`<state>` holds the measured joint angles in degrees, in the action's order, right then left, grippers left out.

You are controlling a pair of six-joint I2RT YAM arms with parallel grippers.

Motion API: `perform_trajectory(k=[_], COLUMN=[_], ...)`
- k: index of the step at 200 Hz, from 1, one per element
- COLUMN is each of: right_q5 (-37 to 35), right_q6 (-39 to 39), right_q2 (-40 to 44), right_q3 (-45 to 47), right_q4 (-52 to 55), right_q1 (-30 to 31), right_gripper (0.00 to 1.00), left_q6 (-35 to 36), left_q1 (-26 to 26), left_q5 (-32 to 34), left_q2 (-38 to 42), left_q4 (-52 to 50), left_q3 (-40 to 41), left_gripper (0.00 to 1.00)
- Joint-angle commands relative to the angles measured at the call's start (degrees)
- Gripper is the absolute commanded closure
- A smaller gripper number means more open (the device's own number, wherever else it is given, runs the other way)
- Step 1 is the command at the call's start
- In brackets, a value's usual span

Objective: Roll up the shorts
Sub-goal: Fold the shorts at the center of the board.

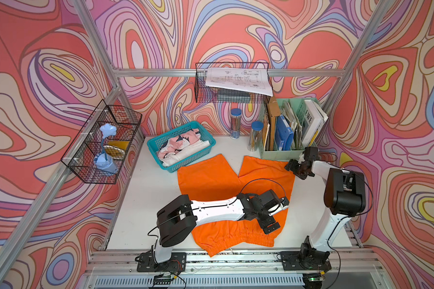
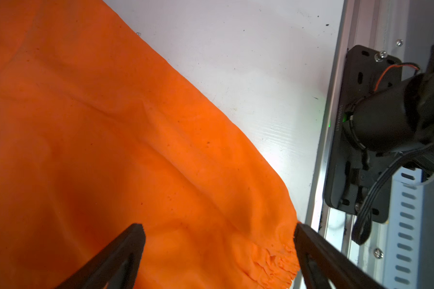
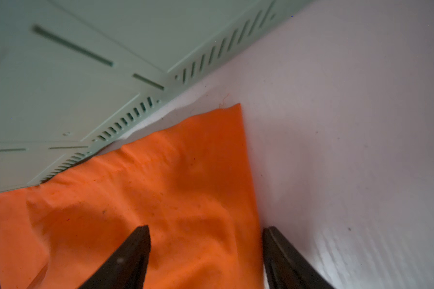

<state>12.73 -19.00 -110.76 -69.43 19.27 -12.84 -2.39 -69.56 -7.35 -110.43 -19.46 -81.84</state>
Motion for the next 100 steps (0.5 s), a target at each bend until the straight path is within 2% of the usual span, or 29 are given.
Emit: perform_trajectory(k=[1,55,100], right_q5=[1.2,0.1,1.2], right_q6=[0.1,-0.2,-0.9], right_q2=[-1.4,-2.4,-2.6], right_q3=[-1.8,-2.5,-1.3], right_q4=[1.2,2.2,1.3], right_q1=[-0.4,-0.4,-0.4], right_gripper=[0.27,0.27,0.29], left_q6=[-0.6,2.5,1.5], left_q1=[-1.2,-2.9,-3.1], left_q5=[0.4,-0.1,3.2], left_q2=[-2.0,-5.0,-8.0], left_q4=[-1.4,-5.3,-5.9], left_q3=[-3.3,-5.9,-5.8], left_gripper=[0.02,0.03,0.05])
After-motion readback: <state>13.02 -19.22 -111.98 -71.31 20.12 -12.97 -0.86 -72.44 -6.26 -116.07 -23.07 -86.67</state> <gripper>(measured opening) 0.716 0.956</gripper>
